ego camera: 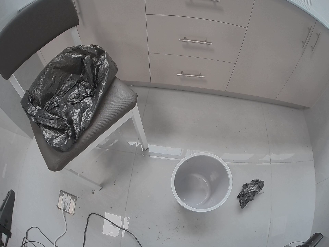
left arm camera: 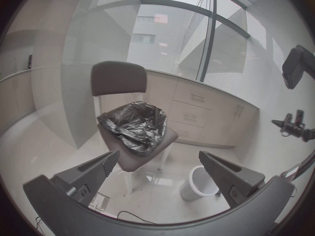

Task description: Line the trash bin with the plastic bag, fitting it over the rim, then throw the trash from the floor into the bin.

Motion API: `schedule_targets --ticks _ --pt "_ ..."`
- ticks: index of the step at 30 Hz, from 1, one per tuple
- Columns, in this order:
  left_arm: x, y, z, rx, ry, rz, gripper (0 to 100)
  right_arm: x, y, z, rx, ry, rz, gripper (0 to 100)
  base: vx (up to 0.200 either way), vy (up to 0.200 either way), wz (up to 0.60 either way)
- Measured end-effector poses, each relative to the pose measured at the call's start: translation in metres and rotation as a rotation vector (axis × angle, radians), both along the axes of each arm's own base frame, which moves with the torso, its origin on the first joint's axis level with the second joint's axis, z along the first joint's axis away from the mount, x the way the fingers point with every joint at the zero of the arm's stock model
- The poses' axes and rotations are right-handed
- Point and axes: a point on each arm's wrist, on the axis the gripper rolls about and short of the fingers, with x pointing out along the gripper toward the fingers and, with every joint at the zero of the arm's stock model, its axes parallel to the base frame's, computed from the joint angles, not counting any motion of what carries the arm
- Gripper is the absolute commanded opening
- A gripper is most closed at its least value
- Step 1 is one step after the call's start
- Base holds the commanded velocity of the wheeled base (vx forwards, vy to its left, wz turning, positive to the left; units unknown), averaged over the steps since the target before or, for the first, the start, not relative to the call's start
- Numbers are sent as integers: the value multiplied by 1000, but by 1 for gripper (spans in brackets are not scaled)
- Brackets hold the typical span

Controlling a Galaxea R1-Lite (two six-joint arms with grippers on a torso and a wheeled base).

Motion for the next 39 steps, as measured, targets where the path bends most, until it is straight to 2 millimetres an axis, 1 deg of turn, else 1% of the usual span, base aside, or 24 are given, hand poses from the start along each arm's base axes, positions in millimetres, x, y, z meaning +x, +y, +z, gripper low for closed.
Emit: schedule_targets --ticks 1,3,7,10,14,16,17,18,22,25,28,30,33,36,39 --pt "2 0 5 -3 6 -20 100 8 1 3 12 -4 13 0 0 0 0" --pt "12 -1 17 -6 30 -74 100 31 5 5 40 14 46 0 0 0 0" --pt "40 -6 35 22 104 -168 100 74 16 -2 80 90 88 0 0 0 0" --pt "67 -12 42 72 172 -229 100 97 24 -12 99 149 105 0 0 0 0" --pt "106 -23 44 139 272 -322 100 118 33 -24 117 211 121 0 0 0 0" --pt "125 -29 44 162 315 -371 100 126 37 -30 124 235 127 0 0 0 0" --pt "138 -32 42 172 346 -399 100 129 39 -32 128 244 131 0 0 0 0" --pt "145 -34 40 177 367 -415 100 132 40 -34 129 253 132 0 0 0 0" --pt "185 -42 28 194 468 -478 100 141 46 -43 139 285 142 0 0 0 0" --pt "210 -42 17 190 523 -481 100 146 49 -48 143 304 145 0 0 0 0" --pt "231 -37 11 182 529 -455 100 149 51 -51 141 321 147 0 0 0 0" --pt "241 -34 8 166 527 -436 100 151 52 -53 141 328 147 0 0 0 0" --pt "248 -31 5 117 545 -411 100 152 53 -55 140 337 148 0 0 0 0" --pt "247 -30 9 67 545 -404 100 153 53 -56 139 342 147 0 0 0 0" --pt "240 -33 18 15 532 -421 100 154 54 -57 138 348 147 0 0 0 0"
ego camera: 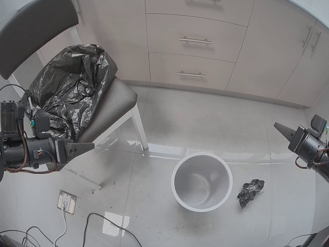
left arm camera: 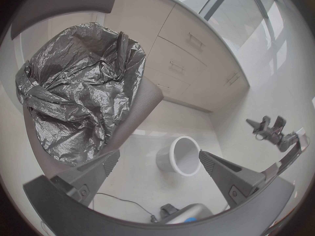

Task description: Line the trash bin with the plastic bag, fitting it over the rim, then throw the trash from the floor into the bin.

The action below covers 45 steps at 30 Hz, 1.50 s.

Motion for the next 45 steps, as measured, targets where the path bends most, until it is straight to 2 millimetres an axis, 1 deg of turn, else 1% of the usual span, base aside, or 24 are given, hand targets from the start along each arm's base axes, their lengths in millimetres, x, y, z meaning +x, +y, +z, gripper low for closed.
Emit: schedule_targets --ticks 3,5,8,10,14,20,23,33,40,45 --pt "-12 -5 12 -64 -2 -7 100 1 0 -1 -1 4 0 0 0 0 0" --pt "-16 -6 18 -79 -13 -13 100 1 0 -1 -1 4 0 0 0 0 0" --pt "-20 -6 26 -86 -43 -15 100 1 0 -1 -2 6 -1 0 0 0 0" --pt "-18 -5 26 -82 -46 -10 100 1 0 -1 -2 6 0 0 0 0 0" --pt "-10 -1 21 -66 -37 16 100 2 0 -2 -3 9 -1 0 0 0 0" --pt "11 9 9 -35 -41 62 100 2 0 -2 -4 11 -1 0 0 0 0" --pt "17 12 4 -26 -32 83 100 2 0 -2 -4 11 -2 0 0 0 0" --pt "25 15 -7 -16 3 106 100 2 0 -3 -4 13 -3 0 0 0 0" --pt "36 22 -7 -14 -53 143 100 2 0 -3 -5 13 -2 0 0 0 0" --pt "44 28 -17 28 -49 161 100 2 0 -3 -4 14 -3 0 0 0 0"
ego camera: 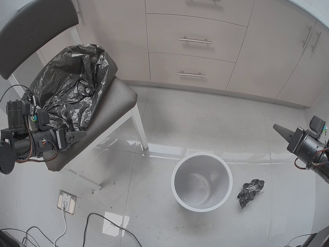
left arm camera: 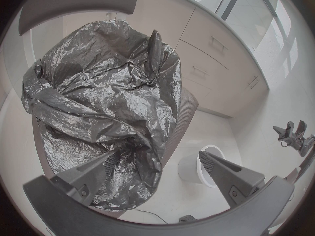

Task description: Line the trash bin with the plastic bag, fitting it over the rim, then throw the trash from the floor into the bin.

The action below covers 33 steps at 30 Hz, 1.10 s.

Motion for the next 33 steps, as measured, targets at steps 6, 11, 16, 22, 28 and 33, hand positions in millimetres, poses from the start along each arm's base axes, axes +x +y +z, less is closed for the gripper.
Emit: schedule_targets --ticks 6,11,16,22,28,33 --pt "6 2 -10 15 26 0 100 0 -1 0 1 0 -3 0 0 0 0" --pt "8 2 -12 14 28 1 100 1 -2 0 0 1 -11 0 0 0 0" --pt "10 2 -13 9 17 4 100 2 -2 -1 -1 5 -13 0 0 0 0" --pt "10 2 -13 6 22 3 100 2 -2 -1 -2 7 -13 0 0 0 0" --pt "10 1 -15 5 27 0 0 2 -2 -1 -1 8 -13 0 0 0 0" --pt "10 0 -16 3 33 -9 0 2 -2 -1 -2 8 -13 0 0 0 0"
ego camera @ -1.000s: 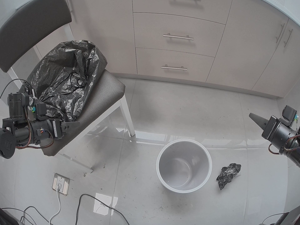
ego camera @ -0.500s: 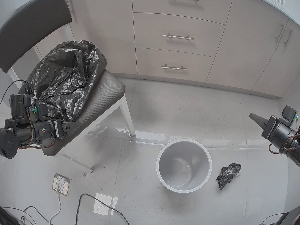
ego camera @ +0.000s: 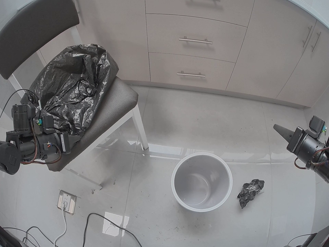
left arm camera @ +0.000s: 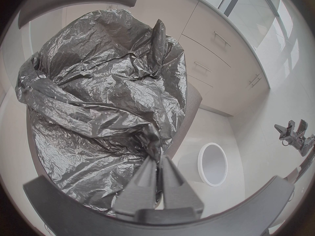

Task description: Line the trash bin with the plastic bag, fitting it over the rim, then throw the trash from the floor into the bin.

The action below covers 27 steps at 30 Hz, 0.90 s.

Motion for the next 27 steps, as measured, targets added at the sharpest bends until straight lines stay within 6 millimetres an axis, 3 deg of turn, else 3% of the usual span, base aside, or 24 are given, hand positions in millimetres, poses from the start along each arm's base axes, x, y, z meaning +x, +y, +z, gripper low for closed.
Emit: schedule_targets --ticks 10,16,22,27 --pt "-1 -1 4 -15 -20 3 0 0 0 1 1 -5 0 0 0 0 0" --pt "-8 -10 19 -196 6 45 0 -1 0 1 4 -5 14 0 0 0 0" --pt "-21 -39 48 -474 62 19 0 -7 1 -6 6 21 139 0 0 0 0" --pt "-30 -79 74 -545 35 -2 0 -11 2 -13 -6 43 209 0 0 0 0"
